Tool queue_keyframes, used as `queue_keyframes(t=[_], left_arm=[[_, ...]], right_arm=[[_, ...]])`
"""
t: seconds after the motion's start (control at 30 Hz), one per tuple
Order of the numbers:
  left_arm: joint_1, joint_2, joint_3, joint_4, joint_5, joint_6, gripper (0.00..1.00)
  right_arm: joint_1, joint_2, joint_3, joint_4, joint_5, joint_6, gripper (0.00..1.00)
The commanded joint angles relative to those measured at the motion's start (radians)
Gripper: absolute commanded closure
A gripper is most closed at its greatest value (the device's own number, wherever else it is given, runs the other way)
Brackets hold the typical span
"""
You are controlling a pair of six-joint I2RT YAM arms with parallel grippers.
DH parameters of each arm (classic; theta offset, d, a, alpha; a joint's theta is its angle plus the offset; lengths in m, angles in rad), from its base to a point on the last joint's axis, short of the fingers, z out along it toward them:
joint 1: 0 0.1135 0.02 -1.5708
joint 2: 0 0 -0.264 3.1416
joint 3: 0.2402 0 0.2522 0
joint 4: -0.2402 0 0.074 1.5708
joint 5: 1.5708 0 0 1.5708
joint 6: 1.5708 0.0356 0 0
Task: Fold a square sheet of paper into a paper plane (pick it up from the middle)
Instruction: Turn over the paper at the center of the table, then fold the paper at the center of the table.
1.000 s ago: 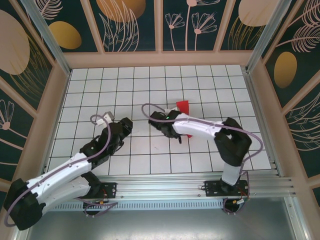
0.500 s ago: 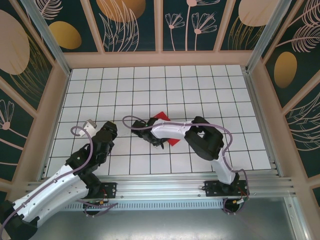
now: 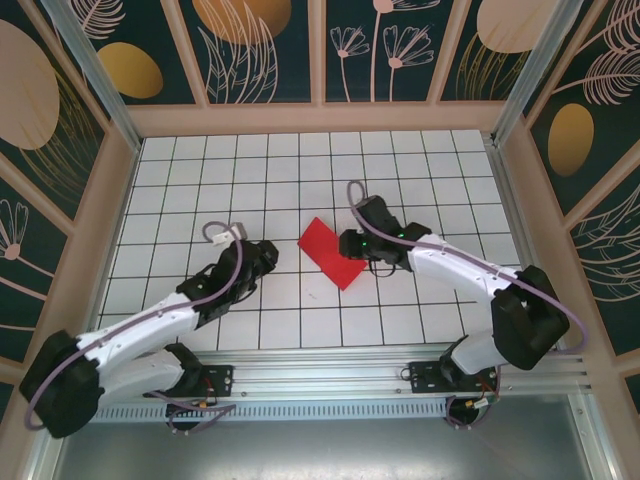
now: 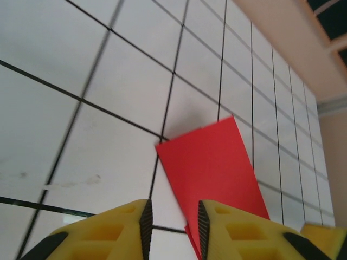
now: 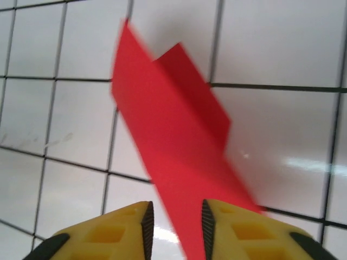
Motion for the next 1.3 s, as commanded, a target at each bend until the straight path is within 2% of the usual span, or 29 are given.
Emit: queue_keyframes(t=[0.0, 0.1, 0.3, 0.37, 0.43, 0.53, 0.6, 0.93, 1.27], left_arm=[[0.002, 0.155, 0.078, 0.197, 0.29, 0.052, 0.76], [0.0, 0.286, 0.131, 0.272, 0.412, 0.041, 0.82], [-0.001, 0.459, 0.221, 0.313, 0.492, 0.038, 0.85], [0.0, 0.514, 0.263, 0.296, 0.494, 0.042, 0.86], [0.0, 0.569, 0.31, 0.252, 0.469, 0.055, 0.87], [-0.001, 0.654, 0.374, 0.206, 0.442, 0.067, 0.9], [0.0, 0.691, 0.4, 0.195, 0.435, 0.068, 0.9], [-0.001, 0.805, 0.43, 0.232, 0.474, 0.086, 0.9], [-0.001, 0.831, 0.39, 0.27, 0.491, 0.087, 0.9]], right_arm=[[-0.084, 0.002, -0.084, 0.156, -0.228, 0.016, 0.8], [-0.105, -0.007, -0.099, 0.175, -0.266, 0.009, 0.85], [-0.105, -0.061, -0.141, 0.178, -0.268, 0.018, 0.87], [-0.105, -0.097, -0.173, 0.205, -0.285, 0.038, 0.9], [-0.104, -0.116, -0.222, 0.272, -0.358, 0.066, 0.93], [-0.106, -0.091, -0.276, 0.342, -0.455, 0.097, 0.98], [-0.094, -0.069, -0.292, 0.361, -0.475, 0.102, 0.99], [-0.086, 0.1, -0.298, 0.479, -0.561, 0.137, 0.99], [-0.105, 0.231, -0.351, 0.594, -0.6, 0.187, 0.99]])
